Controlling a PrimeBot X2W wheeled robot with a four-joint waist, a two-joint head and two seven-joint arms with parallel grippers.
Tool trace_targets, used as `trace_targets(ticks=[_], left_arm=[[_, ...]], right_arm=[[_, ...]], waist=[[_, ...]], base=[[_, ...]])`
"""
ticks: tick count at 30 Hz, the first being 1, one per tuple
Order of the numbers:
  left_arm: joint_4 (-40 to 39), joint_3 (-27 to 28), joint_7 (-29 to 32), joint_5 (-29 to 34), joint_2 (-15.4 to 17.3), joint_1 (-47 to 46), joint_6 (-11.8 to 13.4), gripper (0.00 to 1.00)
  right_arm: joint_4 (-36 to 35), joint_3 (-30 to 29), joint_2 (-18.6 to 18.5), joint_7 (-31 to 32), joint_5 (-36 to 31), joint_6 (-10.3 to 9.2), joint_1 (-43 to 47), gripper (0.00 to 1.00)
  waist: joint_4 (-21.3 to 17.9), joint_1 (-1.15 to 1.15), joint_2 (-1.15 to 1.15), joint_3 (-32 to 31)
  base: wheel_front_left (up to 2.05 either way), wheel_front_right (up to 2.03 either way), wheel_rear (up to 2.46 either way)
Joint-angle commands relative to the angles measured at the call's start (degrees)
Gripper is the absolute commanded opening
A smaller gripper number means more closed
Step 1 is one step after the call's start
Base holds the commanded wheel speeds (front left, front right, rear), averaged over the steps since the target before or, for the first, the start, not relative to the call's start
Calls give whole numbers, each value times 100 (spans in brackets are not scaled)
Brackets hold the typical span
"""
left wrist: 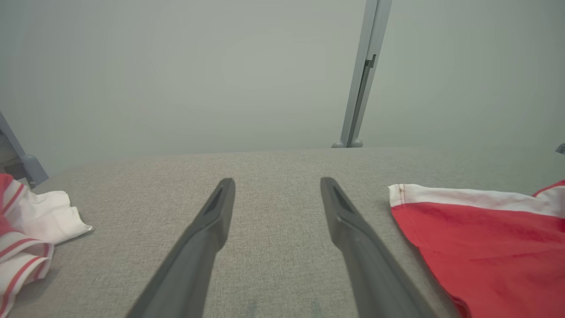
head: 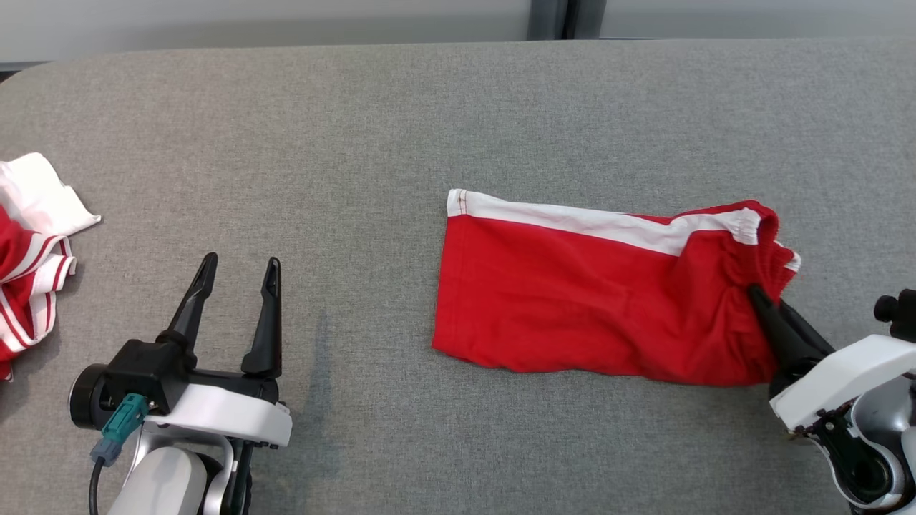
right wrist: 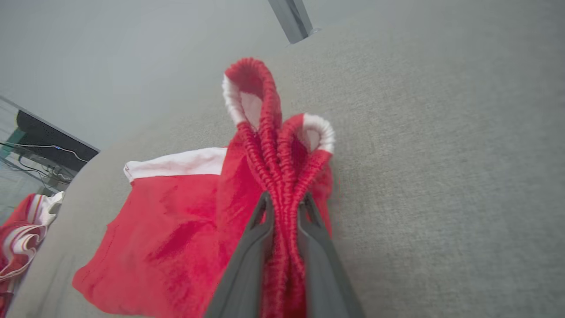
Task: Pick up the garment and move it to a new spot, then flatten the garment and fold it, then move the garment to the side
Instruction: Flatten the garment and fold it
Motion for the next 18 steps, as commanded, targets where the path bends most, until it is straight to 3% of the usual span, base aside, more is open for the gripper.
trace_targets(ticks=[1, 9, 18], left_arm=[[-2, 11, 1, 13, 14, -11, 10, 100], [-12, -69, 40, 3, 5, -78, 16, 100], [39, -138, 5, -22, -62, -183, -19, 100]], right_arm=[[-64, 22, -19, 45, 117, -1, -27, 0], [-657, 430, 103, 675, 1689, 0, -215, 0], [-320, 1221, 398, 976, 2240, 1, -877, 0]], waist=[[4, 0, 0, -9], [139, 0, 0, -19], [463, 0, 0, 88]], base=[[0, 0, 0], [0, 0, 0], [0, 0, 0]])
